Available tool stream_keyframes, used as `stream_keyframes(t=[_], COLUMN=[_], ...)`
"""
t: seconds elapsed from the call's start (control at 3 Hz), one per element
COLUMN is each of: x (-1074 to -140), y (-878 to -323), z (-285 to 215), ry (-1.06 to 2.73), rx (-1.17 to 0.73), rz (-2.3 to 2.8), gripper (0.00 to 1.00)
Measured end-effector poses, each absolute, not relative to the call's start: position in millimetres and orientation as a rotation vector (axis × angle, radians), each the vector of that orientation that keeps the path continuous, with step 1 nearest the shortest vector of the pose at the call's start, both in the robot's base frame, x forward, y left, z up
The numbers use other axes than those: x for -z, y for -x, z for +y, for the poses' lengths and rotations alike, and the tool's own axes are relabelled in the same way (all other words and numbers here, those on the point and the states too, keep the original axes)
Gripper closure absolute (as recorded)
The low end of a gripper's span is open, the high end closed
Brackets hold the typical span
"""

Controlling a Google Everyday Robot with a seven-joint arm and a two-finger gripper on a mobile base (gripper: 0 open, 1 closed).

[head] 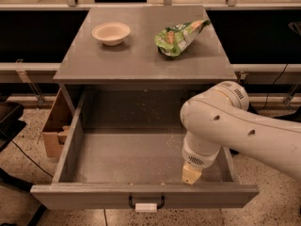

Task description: Open top drawer

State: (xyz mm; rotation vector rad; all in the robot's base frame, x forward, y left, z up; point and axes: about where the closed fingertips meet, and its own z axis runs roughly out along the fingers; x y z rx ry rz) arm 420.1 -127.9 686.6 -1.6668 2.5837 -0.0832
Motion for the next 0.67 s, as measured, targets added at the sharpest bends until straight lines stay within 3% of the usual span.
stream_keyframes(t=[0.67], x=[-686.6], y=[-420.0], z=[-127.9], ry=[1.667], rx=[0.083], rz=[2.584], gripper=[0.00])
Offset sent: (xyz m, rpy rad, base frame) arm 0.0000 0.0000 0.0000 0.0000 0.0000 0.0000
